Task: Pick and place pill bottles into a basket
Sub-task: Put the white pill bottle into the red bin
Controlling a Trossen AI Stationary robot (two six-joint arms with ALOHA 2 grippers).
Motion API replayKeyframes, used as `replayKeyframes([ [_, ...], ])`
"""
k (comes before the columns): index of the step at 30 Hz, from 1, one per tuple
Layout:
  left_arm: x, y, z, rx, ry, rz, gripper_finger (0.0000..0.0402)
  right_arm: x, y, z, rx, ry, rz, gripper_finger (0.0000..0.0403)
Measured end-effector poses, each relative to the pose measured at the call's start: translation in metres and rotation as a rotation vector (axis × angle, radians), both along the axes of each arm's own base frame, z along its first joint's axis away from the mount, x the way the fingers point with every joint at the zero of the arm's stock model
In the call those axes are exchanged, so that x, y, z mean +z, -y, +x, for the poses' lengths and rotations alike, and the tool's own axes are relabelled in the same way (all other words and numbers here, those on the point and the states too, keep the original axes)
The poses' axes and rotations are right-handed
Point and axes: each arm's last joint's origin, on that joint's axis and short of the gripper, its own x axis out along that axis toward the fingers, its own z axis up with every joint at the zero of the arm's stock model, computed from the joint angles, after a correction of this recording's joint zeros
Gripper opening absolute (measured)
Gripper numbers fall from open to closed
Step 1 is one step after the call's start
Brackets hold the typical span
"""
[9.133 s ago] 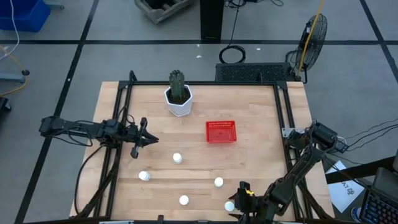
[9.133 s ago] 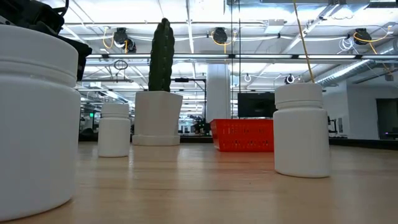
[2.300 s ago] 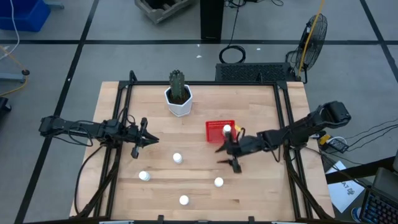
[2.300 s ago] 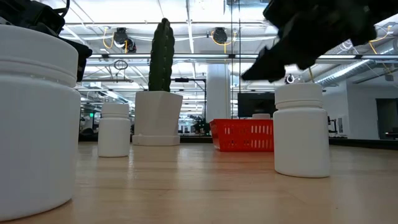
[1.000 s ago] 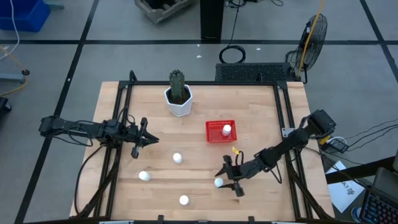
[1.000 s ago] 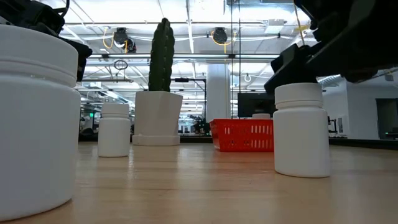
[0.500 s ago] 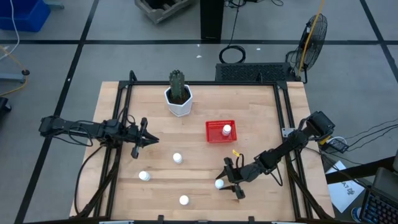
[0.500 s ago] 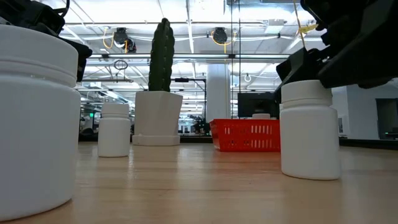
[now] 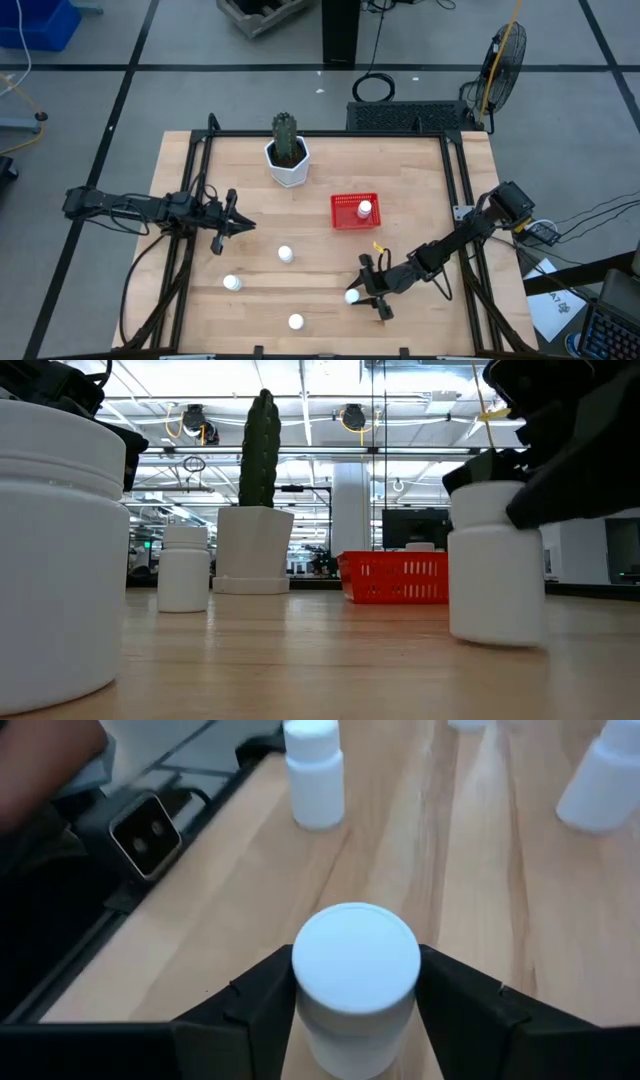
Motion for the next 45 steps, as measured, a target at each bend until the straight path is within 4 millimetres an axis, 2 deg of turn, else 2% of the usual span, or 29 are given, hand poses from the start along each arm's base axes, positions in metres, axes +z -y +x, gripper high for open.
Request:
replayKeyframes([
  [9,0.0,0.0,0.0,0.0,0.0,0.0,0.0047,0.002,0.005,0.003,-0.052,0.029,-0.022,0.0175],
  [14,0.0,0.0,0.0,0.0,0.0,0.0,0.0047,0.017,0.019,0.008,-0.146,0.095,-0.065,0.0157],
  [22,0.0,0.0,0.0,0.0,0.001,0.0,0.0047,0.062,0.061,0.013,-0.436,0.232,-0.096,0.0159],
  [26,0.0,0.0,0.0,0.0,0.0,0.0,0.0047,0.073,0.089,0.015,-0.531,0.238,-0.094,0.0154],
  [34,0.0,0.0,0.0,0.0,0.0,0.0,0.0047,0.061,0.14,0.02,-0.693,0.108,-0.053,0.016],
  [39,0.0,0.0,0.0,0.0,0.0,0.0,0.0047,0.056,0.155,0.022,-0.751,0.085,-0.041,0.0156],
  [45,0.0,0.0,0.0,0.0,0.0,0.0,0.0047,0.042,0.161,0.025,-0.792,0.026,-0.028,0.0159],
])
